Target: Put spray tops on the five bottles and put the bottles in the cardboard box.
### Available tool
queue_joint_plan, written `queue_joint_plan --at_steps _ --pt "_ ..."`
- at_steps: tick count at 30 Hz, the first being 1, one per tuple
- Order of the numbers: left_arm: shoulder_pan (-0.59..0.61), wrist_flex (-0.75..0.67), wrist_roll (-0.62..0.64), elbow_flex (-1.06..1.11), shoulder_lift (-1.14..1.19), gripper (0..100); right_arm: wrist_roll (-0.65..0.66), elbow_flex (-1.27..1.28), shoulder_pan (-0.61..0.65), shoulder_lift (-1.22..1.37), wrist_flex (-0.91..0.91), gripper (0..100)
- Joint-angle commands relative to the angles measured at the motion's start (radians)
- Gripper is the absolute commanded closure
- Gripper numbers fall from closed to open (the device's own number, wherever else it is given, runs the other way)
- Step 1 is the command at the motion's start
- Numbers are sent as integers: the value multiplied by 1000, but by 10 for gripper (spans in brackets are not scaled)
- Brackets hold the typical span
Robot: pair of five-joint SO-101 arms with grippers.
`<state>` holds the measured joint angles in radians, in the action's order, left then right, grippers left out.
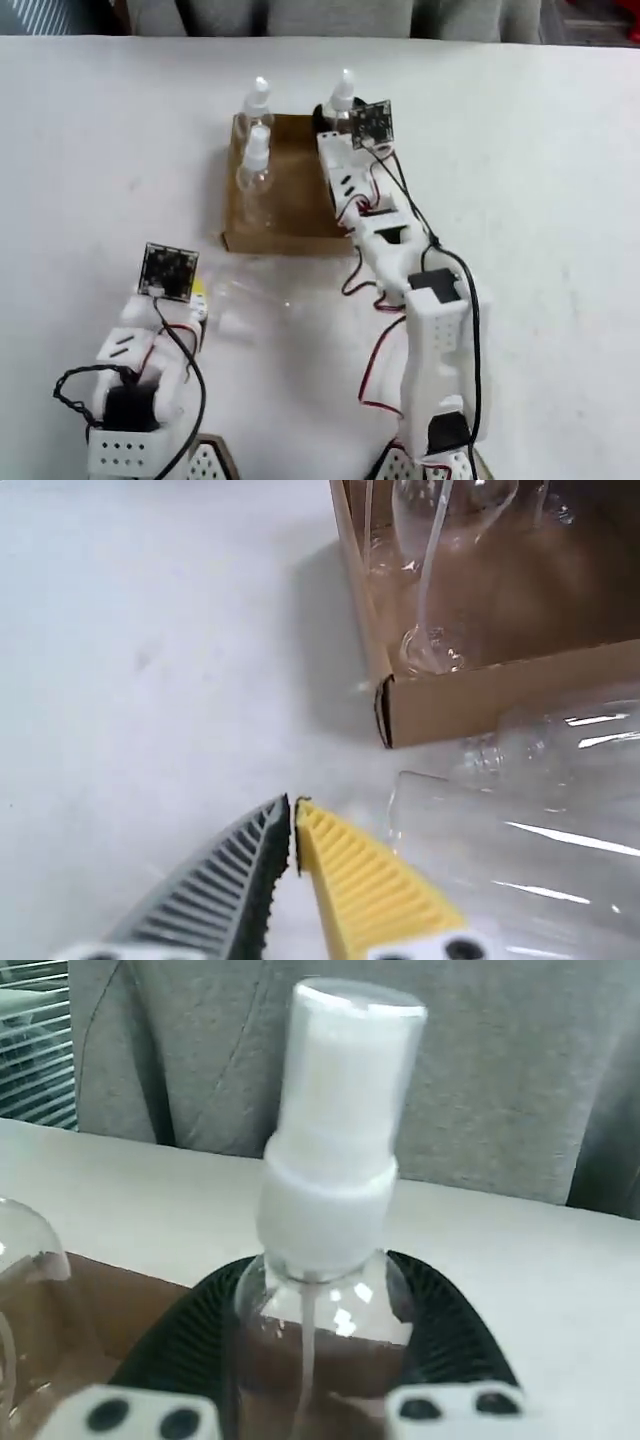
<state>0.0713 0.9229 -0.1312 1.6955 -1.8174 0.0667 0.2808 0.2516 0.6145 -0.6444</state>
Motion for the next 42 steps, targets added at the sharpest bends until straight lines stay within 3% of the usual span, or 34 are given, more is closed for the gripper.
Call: queue_joint_plan --at_steps 1,35,42 --pt "8 -2 -8 -3 -12 976 11 -54 -16 -15 -25 982" --pt "8 2 -8 -3 -12 976 3 -164 -31 120 -21 976" --pt "8 2 -8 -3 -12 976 9 -144 -15 119 22 845"
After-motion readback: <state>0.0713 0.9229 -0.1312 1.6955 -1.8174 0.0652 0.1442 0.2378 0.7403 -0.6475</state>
